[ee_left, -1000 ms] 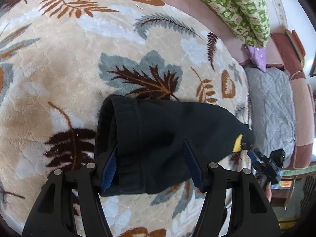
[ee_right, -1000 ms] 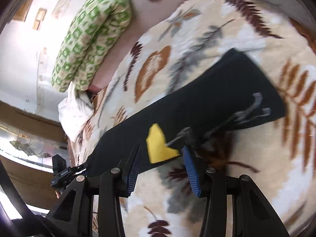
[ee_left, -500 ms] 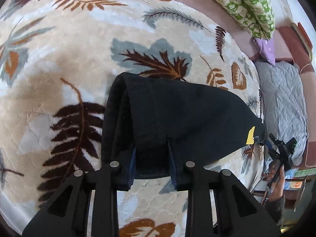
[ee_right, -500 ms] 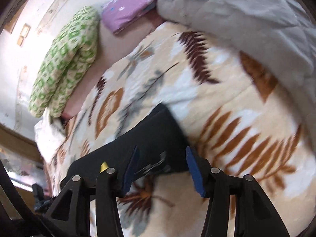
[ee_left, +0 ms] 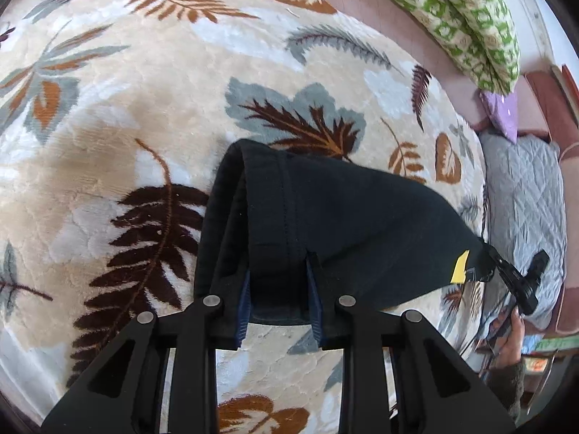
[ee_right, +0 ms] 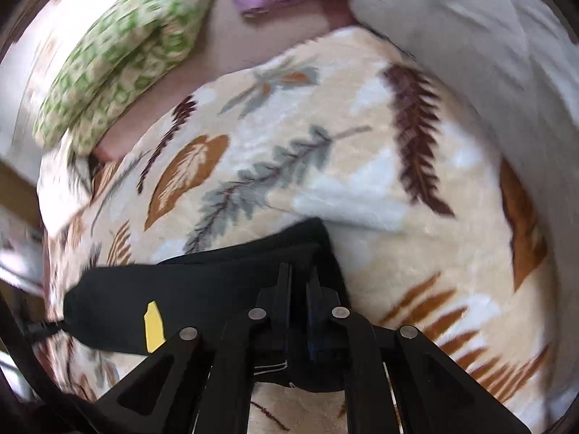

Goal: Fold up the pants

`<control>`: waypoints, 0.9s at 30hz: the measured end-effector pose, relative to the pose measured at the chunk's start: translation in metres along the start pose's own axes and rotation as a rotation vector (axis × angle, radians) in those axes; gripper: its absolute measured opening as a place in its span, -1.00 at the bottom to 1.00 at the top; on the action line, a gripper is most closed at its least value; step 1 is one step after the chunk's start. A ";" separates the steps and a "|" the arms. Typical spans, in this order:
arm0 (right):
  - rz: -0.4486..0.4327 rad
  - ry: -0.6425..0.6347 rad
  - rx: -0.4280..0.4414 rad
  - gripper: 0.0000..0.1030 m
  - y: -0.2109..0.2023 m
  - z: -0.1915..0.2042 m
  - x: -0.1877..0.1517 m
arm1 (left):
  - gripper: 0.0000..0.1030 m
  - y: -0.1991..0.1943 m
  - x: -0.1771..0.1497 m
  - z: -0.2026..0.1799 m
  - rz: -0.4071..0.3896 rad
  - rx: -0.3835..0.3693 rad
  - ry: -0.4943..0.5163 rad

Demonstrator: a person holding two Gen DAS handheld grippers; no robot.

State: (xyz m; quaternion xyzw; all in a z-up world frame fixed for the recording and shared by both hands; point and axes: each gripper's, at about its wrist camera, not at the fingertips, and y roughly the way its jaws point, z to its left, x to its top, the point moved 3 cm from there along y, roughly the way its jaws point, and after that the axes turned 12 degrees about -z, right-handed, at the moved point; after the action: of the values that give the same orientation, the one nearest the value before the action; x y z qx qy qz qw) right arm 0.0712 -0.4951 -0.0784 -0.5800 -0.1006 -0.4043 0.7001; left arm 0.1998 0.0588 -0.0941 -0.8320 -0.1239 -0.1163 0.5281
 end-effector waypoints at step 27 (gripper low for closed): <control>-0.017 0.102 -0.008 -0.68 0.020 -0.031 -0.007 | -0.47 -0.007 -0.023 0.002 0.023 0.088 0.155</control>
State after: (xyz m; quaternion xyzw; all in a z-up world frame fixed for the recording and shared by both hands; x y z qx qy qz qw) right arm 0.0698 -0.5200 -0.1065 -0.5606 -0.0680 -0.4395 0.6985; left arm 0.1764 0.0613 -0.0967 -0.7977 -0.0782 -0.1689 0.5737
